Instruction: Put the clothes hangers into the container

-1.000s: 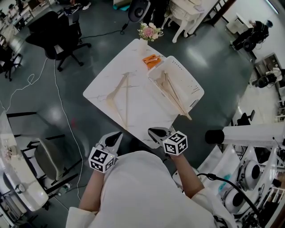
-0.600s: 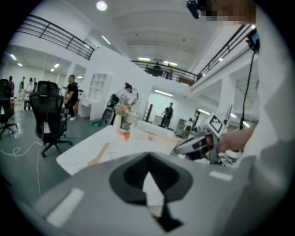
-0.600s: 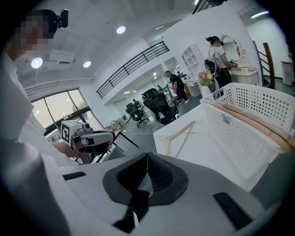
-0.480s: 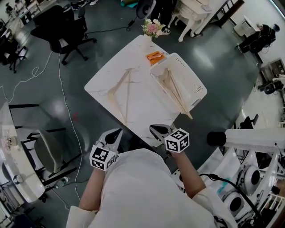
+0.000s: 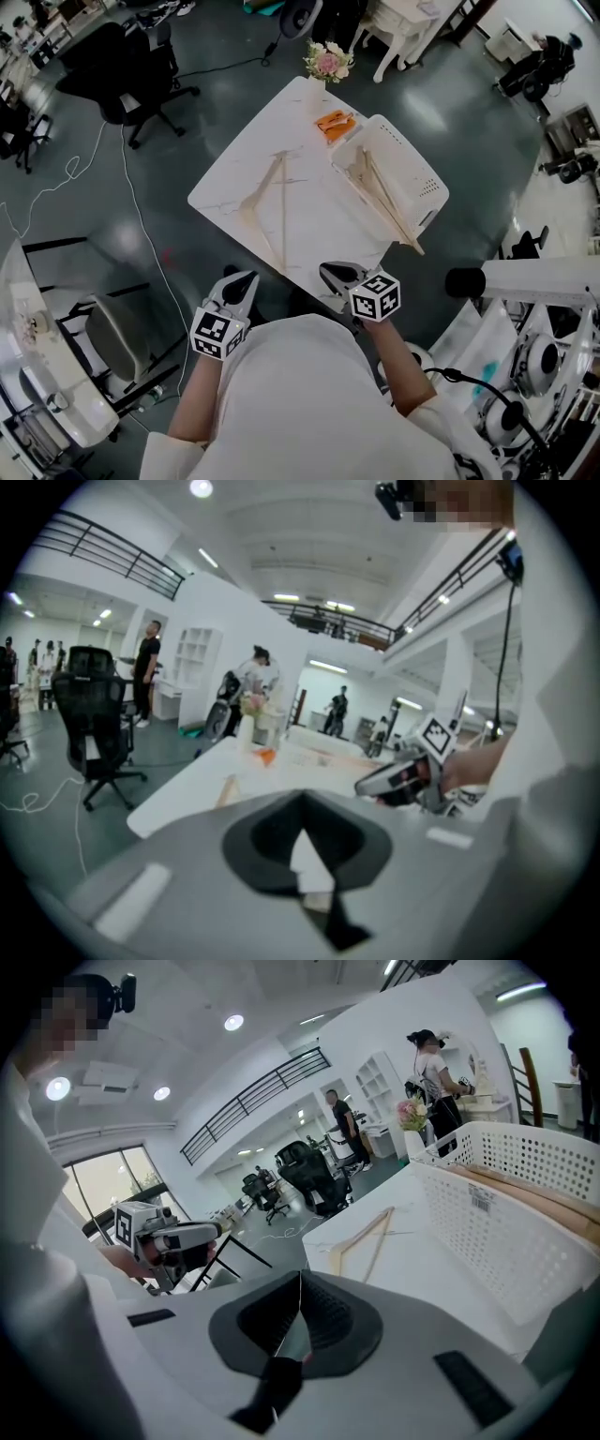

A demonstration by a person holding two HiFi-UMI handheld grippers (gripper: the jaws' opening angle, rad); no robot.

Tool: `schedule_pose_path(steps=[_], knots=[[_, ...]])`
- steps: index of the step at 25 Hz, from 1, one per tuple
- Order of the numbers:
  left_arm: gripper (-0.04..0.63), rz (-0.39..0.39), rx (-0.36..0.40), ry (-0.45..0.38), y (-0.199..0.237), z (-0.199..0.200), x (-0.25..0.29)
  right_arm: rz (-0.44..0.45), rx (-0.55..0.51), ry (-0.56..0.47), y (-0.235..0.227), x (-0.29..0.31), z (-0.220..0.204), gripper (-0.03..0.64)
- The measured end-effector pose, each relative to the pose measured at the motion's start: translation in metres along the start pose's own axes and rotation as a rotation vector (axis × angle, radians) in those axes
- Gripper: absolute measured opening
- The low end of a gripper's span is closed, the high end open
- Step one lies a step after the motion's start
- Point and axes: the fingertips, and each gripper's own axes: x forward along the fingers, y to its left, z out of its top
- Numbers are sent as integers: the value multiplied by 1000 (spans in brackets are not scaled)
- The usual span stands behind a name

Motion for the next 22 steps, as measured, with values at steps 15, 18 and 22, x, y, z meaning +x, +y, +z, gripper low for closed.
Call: schedule_pose_path(steps=[15, 18, 22], knots=[[2, -28, -15, 73, 135, -8, -18, -116, -3, 150, -13, 156, 12, 9], [2, -39, -21, 90, 154, -13, -23, -152, -33, 206, -21, 185, 6, 59], [2, -62, -28, 112, 174, -18, -27, -189, -68, 278, -34, 222, -2, 77]])
